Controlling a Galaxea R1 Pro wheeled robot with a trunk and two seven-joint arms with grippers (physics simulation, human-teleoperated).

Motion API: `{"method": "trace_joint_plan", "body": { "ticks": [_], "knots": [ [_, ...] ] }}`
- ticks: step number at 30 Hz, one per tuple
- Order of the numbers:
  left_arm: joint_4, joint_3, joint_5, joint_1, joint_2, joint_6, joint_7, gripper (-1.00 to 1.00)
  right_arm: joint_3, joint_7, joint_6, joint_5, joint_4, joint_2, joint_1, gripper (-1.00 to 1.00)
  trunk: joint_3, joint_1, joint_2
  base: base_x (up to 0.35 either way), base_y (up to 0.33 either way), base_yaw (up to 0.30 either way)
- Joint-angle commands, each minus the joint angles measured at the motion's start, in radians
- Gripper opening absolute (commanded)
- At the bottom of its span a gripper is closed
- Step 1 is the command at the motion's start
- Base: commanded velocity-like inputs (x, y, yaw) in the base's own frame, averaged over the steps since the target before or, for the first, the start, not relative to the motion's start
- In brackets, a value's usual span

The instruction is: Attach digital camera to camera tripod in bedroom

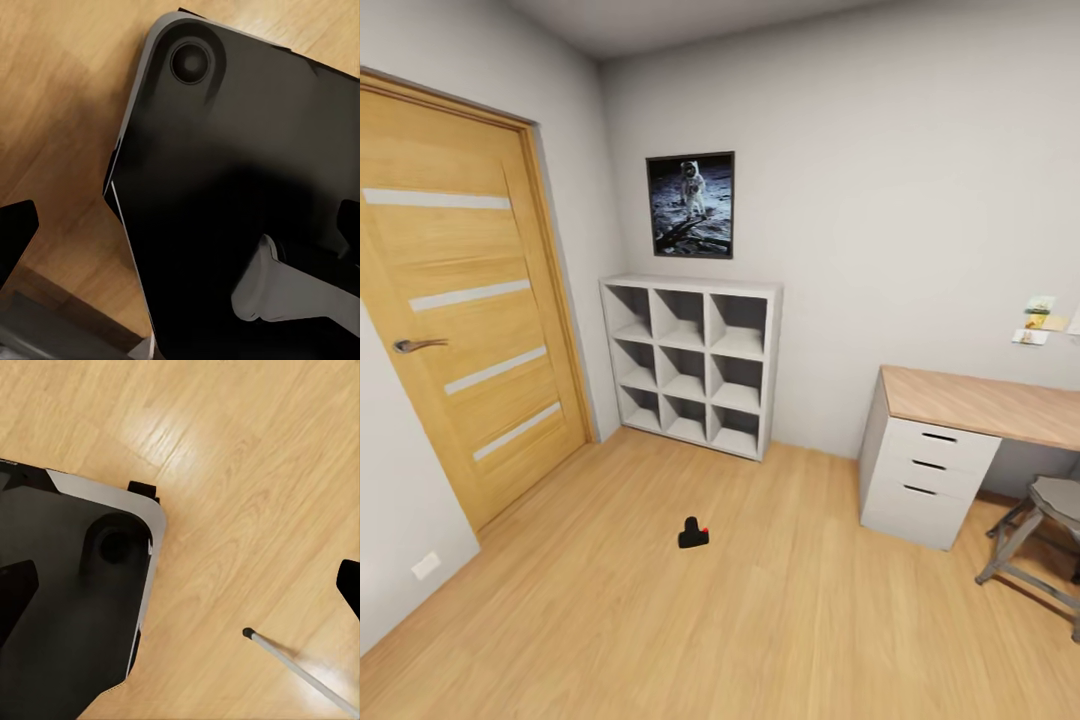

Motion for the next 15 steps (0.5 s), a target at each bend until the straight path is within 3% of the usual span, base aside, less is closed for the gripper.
{"method": "trace_joint_plan", "body": {
  "ticks": [1,15],
  "knots": [
    [-0.001,0.003,0.003,0.000,0.000,-0.001,0.000,1.00,-0.008,0.001,-0.006,0.007,0.003,-0.001,-0.002,1.00,-0.002,0.001,-0.002,0.218,0.171,0.002],
    [0.000,0.001,0.004,0.000,0.000,0.000,-0.003,1.00,-0.008,0.001,-0.007,0.006,0.003,-0.001,-0.002,1.00,-0.002,0.001,-0.002,0.281,0.198,0.000]
  ]
}}
